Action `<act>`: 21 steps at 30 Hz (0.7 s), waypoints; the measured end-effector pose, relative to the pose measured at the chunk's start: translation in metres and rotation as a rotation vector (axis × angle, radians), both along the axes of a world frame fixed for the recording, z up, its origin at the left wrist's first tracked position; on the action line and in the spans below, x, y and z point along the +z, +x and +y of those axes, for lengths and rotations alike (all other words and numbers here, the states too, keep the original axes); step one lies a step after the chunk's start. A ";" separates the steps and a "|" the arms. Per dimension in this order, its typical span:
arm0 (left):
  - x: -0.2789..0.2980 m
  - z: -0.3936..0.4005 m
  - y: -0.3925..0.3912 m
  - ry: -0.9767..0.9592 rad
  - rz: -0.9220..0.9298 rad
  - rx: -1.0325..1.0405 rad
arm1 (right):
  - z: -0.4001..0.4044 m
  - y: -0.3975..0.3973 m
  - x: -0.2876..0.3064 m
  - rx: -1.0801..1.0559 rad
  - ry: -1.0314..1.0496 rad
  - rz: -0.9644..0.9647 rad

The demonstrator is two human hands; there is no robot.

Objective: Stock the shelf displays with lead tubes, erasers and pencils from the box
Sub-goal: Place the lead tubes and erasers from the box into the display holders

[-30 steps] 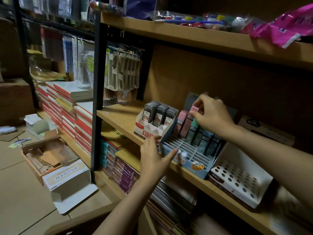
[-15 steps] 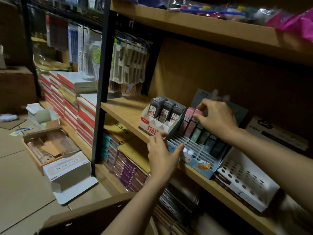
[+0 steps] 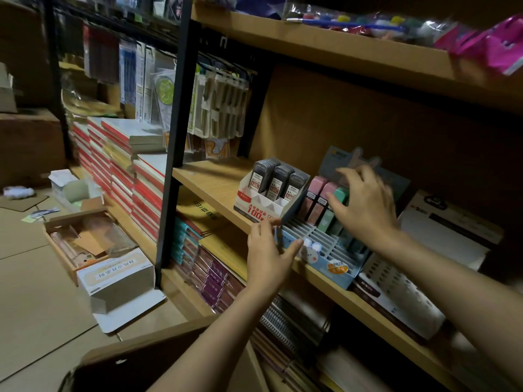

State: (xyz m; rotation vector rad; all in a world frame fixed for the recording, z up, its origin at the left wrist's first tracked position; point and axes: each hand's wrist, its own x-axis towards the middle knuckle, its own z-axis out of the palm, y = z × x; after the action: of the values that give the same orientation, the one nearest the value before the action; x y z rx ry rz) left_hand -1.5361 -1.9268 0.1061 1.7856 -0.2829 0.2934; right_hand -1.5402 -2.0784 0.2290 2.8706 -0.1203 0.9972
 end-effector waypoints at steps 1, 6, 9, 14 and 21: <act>-0.002 0.005 -0.004 0.000 -0.021 -0.016 | 0.001 -0.010 -0.004 0.045 0.047 -0.040; -0.021 0.032 -0.033 0.086 -0.098 -0.086 | 0.024 -0.077 -0.052 0.403 0.338 -0.178; -0.053 0.056 -0.061 0.201 0.006 -0.249 | 0.046 -0.117 -0.103 0.564 0.460 -0.112; -0.138 0.105 -0.131 0.501 0.339 -0.307 | 0.074 -0.156 -0.212 0.539 0.592 0.427; -0.262 0.112 -0.211 0.377 0.831 -0.060 | 0.079 -0.167 -0.332 0.322 0.529 1.154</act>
State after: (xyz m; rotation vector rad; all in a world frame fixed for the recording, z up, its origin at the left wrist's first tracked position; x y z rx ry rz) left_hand -1.7468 -1.8152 -0.1562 2.0980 0.2197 -0.5816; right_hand -1.7069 -1.9996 -0.1031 3.4603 0.2066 -0.9132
